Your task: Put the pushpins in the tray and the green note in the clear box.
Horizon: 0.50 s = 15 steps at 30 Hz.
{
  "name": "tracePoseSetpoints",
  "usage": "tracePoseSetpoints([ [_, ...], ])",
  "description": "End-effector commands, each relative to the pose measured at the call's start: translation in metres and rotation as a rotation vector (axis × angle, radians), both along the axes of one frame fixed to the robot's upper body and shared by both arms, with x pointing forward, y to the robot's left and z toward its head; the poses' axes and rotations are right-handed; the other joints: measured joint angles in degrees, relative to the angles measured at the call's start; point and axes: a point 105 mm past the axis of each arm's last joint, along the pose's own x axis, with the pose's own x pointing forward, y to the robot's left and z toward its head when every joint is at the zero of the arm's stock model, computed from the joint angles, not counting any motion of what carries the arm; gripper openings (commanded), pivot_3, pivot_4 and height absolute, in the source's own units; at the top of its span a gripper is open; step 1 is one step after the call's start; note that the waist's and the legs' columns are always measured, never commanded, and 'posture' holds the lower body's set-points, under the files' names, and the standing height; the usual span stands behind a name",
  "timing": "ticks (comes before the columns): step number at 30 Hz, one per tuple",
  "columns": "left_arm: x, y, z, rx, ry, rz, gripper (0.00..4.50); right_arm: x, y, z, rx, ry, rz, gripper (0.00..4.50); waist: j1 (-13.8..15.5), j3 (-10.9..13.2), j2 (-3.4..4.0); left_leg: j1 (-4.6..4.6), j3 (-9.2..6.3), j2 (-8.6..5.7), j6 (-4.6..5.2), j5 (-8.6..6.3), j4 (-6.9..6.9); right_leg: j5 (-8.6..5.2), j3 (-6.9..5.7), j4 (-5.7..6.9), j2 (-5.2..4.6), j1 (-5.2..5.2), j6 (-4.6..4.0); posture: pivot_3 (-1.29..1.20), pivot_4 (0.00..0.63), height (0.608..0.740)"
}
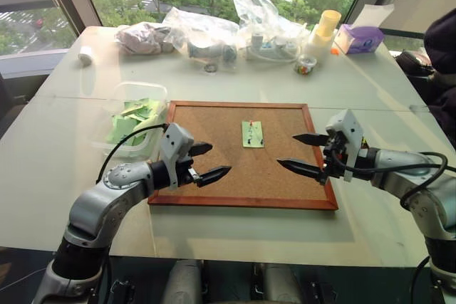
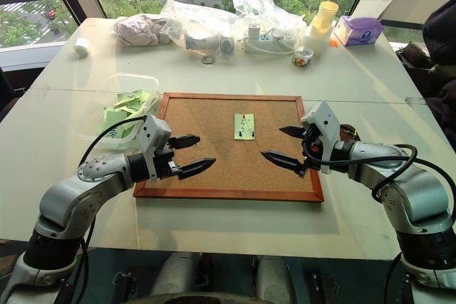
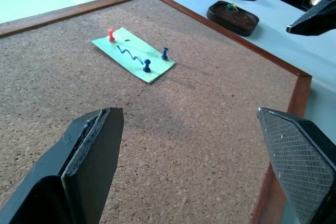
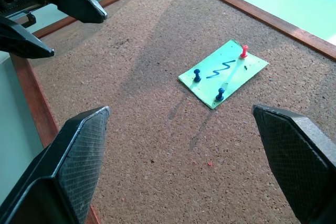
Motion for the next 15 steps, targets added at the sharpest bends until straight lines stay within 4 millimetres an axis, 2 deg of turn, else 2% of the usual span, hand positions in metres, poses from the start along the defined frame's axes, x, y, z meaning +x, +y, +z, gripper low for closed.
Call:
tracePoseSetpoints([
  [1, 0.0044, 0.0004, 0.0075, 0.003, -0.062, 0.016, 4.46, 0.0002, 0.0029, 0.0081, 0.004, -0.041, 0.016, 4.5, 0.0, 0.0, 0.0, 0.0, 0.0, 0.0, 0.0, 0.0, 0.0, 0.0, 0.0, 0.0, 0.0, 0.0, 0.0, 0.0, 0.15, 0.74],
  [6, -0.0031, -0.0029, 0.0121, -0.06, -0.038, -0.023, 4.46, 0.0, 0.0022, 0.0076, 0.003, -0.04, 0.013, 4.5, 0.0, 0.0, 0.0, 0.0, 0.0, 0.01, 0.0, 0.0, 0.0, 0.0, 0.0, 0.0, 0.0, 0.0, 0.0, 0.0, 0.15, 0.74],
  [15, 0.0015, 0.0031, 0.0089, -0.034, -0.048, 0.005, 4.46, 0.0003, 0.0024, 0.0081, 0.004, -0.042, 0.011, 4.5, 0.01, 0.0, 0.0, 0.0, 0.0, 0.01, 0.0, 0.0, 0.0, 0.0, 0.0, 0.0, 0.0, 0.0, 0.0, 0.0, 0.15, 0.74],
])
